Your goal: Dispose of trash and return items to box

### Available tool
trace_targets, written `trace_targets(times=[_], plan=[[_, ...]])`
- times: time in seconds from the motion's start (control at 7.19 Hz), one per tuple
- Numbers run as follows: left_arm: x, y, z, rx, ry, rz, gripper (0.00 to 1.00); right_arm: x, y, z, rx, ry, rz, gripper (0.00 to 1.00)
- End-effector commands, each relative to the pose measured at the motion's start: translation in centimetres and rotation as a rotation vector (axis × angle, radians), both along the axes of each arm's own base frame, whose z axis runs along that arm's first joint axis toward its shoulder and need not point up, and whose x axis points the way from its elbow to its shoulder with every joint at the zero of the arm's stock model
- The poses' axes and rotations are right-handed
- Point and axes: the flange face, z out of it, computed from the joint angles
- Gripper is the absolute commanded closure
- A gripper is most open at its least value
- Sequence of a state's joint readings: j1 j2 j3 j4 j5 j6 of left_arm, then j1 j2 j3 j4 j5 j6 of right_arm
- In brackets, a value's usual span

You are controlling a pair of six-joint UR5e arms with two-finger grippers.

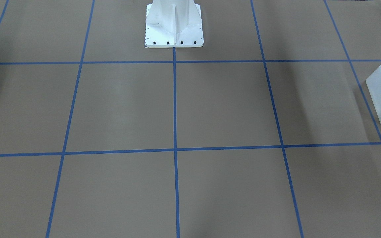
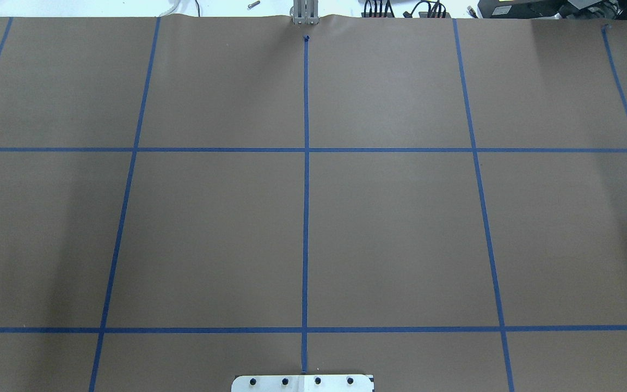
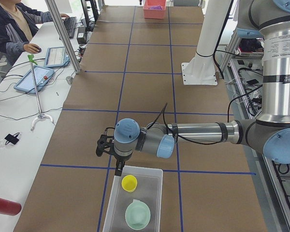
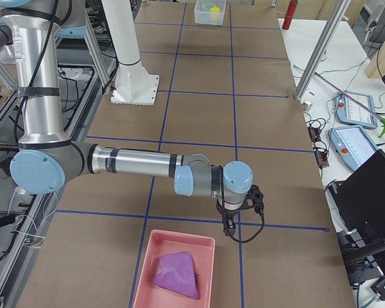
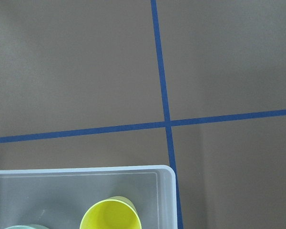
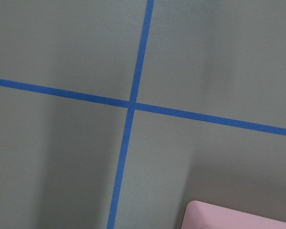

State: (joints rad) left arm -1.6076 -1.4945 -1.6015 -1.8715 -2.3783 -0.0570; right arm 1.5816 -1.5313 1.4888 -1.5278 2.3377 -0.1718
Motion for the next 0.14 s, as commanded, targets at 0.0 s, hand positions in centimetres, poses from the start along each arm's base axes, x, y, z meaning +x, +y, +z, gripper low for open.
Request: trace_targets(times=[0.0], plan=[[0.0,0.09,0.1,-0.002,-0.001,0.0,0.02,-0.03,0.06,0.07,-0.002,-0.003,0.0,0.0]])
